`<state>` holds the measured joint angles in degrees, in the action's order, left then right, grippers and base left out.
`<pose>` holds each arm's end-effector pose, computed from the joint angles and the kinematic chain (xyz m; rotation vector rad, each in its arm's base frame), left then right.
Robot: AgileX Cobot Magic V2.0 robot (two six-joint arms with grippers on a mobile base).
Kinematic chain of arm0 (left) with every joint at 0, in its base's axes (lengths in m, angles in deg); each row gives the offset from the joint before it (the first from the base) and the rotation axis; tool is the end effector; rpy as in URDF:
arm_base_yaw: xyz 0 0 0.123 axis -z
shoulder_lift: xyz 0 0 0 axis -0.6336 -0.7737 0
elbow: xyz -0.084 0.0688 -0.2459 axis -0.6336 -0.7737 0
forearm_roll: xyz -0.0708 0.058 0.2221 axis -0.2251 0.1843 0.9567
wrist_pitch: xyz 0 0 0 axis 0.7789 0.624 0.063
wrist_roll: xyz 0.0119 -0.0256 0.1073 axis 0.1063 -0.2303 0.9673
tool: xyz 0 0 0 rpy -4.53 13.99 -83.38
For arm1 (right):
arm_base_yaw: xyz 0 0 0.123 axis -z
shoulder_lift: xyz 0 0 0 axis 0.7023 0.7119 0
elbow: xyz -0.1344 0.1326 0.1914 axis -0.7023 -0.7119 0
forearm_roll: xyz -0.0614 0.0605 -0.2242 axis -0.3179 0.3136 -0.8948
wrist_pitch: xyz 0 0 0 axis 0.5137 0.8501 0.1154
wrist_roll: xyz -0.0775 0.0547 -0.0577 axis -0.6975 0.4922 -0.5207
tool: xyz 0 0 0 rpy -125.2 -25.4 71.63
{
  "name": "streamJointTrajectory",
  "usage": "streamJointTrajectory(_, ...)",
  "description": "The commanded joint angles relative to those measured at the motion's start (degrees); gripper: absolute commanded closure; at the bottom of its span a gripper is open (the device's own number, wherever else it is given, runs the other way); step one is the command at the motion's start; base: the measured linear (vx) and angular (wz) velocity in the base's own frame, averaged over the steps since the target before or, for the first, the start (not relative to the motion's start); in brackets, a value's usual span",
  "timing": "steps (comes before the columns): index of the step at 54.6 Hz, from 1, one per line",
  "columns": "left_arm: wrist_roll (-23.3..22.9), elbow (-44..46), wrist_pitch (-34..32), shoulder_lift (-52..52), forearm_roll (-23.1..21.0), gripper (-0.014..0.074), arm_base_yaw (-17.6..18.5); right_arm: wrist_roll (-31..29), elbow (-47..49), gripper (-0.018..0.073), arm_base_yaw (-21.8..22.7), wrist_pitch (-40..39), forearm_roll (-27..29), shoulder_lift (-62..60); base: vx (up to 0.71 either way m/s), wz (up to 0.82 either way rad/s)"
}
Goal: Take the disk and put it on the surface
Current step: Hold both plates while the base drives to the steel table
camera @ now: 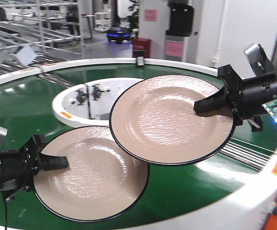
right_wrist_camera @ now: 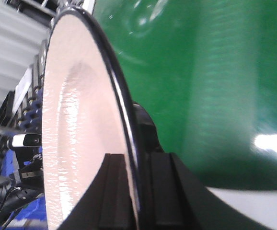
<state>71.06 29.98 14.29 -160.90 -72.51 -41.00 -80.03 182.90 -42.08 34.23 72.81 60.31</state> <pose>0.3208 -0.0689 0.2764 -0.3412 2.1275 -1.2505 0.3605 0.0706 0.3805 -0.0042 2.2783 1.1936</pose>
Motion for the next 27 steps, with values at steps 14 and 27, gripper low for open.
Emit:
streamJointTrajectory(14, -0.9, 1.9, 2.7, 2.6, -6.7, 0.0598, 0.1, 0.6, 2.2, 0.0567, 0.3, -2.7, 6.7, -3.1, -0.17, -0.57)
streamJointTrajectory(27, -0.9, 1.9, 2.7, 2.6, -6.7, 0.0598, 0.1, 0.6, 2.2, 0.0567, 0.3, -2.7, 6.7, -3.1, -0.12, -0.65)
